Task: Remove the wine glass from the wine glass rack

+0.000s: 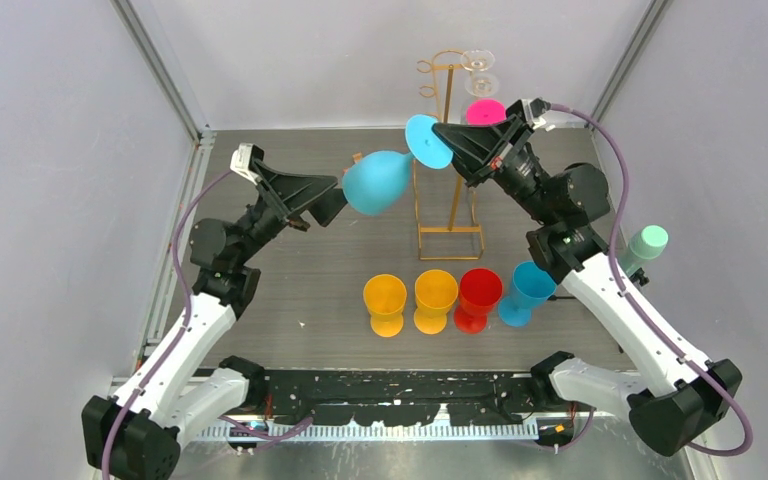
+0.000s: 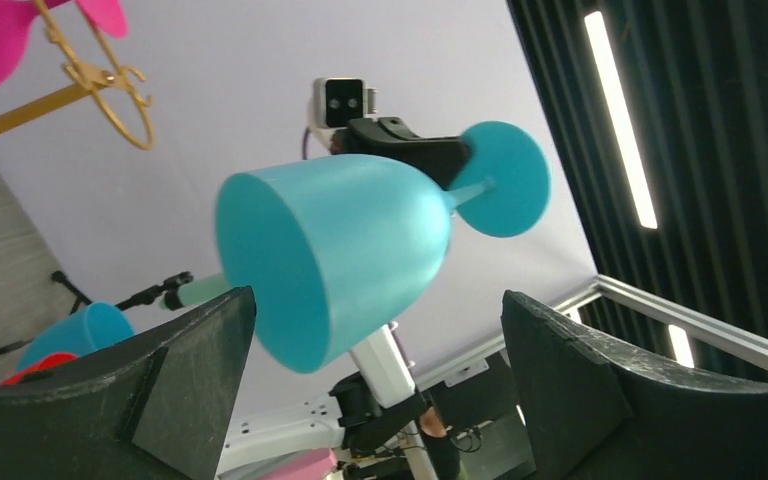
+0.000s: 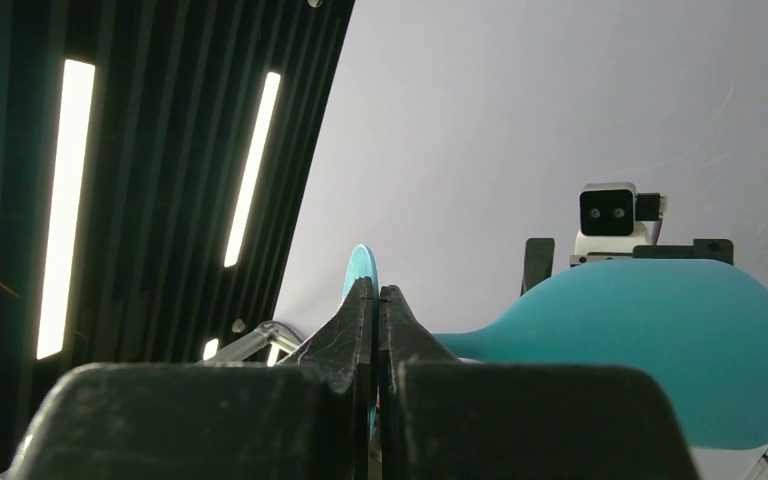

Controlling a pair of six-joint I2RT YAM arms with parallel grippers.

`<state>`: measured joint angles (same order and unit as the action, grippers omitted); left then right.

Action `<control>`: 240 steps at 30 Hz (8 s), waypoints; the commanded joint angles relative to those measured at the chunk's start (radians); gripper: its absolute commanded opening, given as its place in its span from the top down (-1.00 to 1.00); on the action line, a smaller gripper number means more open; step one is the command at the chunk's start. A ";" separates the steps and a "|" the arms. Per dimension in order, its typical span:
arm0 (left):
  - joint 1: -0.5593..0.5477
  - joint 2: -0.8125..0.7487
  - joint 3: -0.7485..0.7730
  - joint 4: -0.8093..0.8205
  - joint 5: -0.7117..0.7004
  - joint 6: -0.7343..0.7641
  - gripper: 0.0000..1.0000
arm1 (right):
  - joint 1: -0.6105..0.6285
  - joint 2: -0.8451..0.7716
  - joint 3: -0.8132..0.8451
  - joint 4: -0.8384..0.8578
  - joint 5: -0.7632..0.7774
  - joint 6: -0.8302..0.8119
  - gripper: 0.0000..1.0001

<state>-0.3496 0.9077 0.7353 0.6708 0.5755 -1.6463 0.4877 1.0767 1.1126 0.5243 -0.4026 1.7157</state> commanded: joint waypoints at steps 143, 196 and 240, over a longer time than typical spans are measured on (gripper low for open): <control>-0.505 -0.151 0.461 -1.521 -0.939 1.266 -0.99 | -0.144 0.123 0.581 -1.154 0.793 -1.226 -0.75; -0.505 -0.146 0.486 -1.494 -0.957 1.316 -0.99 | -0.383 0.481 0.777 -1.131 0.331 -1.122 0.99; -0.505 -0.142 0.369 -1.160 -0.822 1.150 -0.99 | -0.382 -0.280 0.298 -0.737 -0.008 -0.666 0.99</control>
<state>-0.8509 0.7597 1.1290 -0.6594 -0.3019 -0.4240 0.1089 0.8501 1.4197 -0.3351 -0.3157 0.9478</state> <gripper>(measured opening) 0.994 0.092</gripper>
